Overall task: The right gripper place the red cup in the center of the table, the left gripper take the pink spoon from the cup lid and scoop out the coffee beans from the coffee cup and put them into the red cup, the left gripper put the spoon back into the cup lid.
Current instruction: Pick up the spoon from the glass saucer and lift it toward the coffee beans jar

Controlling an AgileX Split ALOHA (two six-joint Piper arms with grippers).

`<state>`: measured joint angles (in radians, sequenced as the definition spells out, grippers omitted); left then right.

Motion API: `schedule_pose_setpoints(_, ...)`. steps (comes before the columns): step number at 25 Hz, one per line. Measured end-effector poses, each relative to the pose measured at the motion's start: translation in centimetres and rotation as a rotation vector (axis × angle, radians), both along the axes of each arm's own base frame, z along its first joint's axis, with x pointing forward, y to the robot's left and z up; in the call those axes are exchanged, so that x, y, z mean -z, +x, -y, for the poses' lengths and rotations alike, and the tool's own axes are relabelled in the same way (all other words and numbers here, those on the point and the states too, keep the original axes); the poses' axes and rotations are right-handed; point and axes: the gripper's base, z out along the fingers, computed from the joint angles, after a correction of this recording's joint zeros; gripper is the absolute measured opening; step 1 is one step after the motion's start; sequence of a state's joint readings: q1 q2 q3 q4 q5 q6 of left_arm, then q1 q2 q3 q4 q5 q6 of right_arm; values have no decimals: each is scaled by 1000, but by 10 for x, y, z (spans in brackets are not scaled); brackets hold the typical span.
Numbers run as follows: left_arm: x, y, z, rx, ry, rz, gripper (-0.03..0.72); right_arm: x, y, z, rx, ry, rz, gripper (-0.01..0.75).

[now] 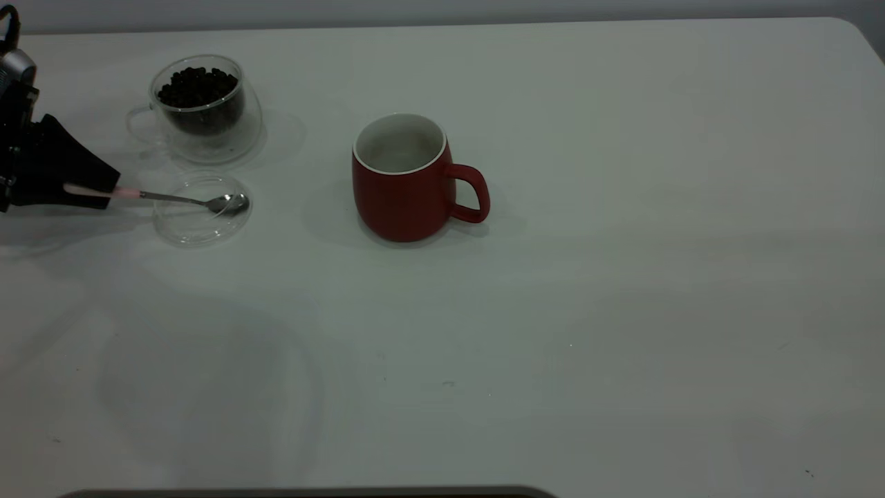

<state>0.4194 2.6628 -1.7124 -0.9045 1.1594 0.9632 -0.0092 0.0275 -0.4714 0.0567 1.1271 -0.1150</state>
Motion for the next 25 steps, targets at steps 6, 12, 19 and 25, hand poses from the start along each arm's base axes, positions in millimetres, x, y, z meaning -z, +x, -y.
schedule_pose_setpoints(6, -2, 1, -2, 14, 4, 7, 145, 0, 0, 0, 0, 1, 0, 591)
schedule_pose_setpoints(12, -21, 3, -13, 25, 53, 40, 129, 0, 0, 0, 0, 1, 0, 591)
schedule_pose_setpoints(19, -50, 2, -20, 32, 112, 56, 126, 0, 0, 0, 0, 1, 0, 591)
schedule_pose_setpoints(25, -64, -3, -13, 1, 72, 79, 125, 0, 0, 0, -1, 1, 0, 591)
